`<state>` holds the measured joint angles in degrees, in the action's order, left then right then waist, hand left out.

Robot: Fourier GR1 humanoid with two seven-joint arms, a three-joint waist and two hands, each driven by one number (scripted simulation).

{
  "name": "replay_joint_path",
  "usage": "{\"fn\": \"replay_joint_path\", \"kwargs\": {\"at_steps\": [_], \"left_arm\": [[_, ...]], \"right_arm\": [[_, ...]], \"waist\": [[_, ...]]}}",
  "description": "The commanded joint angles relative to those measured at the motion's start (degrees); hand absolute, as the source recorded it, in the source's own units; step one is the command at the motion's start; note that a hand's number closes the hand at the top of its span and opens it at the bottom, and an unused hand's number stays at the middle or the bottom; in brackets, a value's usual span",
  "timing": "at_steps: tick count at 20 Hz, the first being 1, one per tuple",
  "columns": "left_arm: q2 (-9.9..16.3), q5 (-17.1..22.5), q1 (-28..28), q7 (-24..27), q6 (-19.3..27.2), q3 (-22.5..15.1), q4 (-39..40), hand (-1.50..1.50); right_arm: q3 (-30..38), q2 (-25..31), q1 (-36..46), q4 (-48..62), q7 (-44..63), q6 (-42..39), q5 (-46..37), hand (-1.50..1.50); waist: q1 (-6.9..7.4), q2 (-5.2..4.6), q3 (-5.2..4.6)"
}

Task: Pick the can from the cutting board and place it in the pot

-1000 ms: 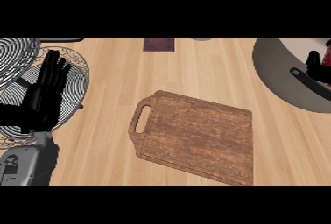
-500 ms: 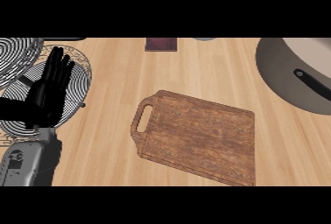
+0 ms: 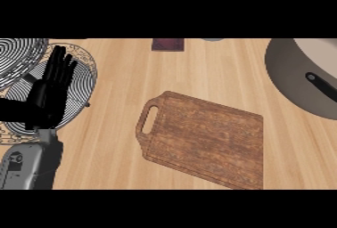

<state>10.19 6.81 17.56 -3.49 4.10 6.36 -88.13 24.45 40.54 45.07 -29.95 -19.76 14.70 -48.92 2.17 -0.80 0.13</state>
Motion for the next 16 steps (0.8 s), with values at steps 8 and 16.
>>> {"fn": "replay_joint_path", "kwargs": {"at_steps": [8,16], "left_arm": [[-1.8,-2.1,1.3,-0.3,1.6,-2.1,0.8,0.0],[-0.5,0.0,-1.0,0.5,-0.4,-0.3,-0.5,0.0]], "right_arm": [[1.3,-0.7,4.4,14.8,-4.6,-10.4,2.0,-1.5],[9.3,-0.1,6.6,15.6,-14.5,-13.4,10.8,-1.5]], "waist": [[0.79,-0.55,0.13],[0.31,-0.12,0.1]]}}
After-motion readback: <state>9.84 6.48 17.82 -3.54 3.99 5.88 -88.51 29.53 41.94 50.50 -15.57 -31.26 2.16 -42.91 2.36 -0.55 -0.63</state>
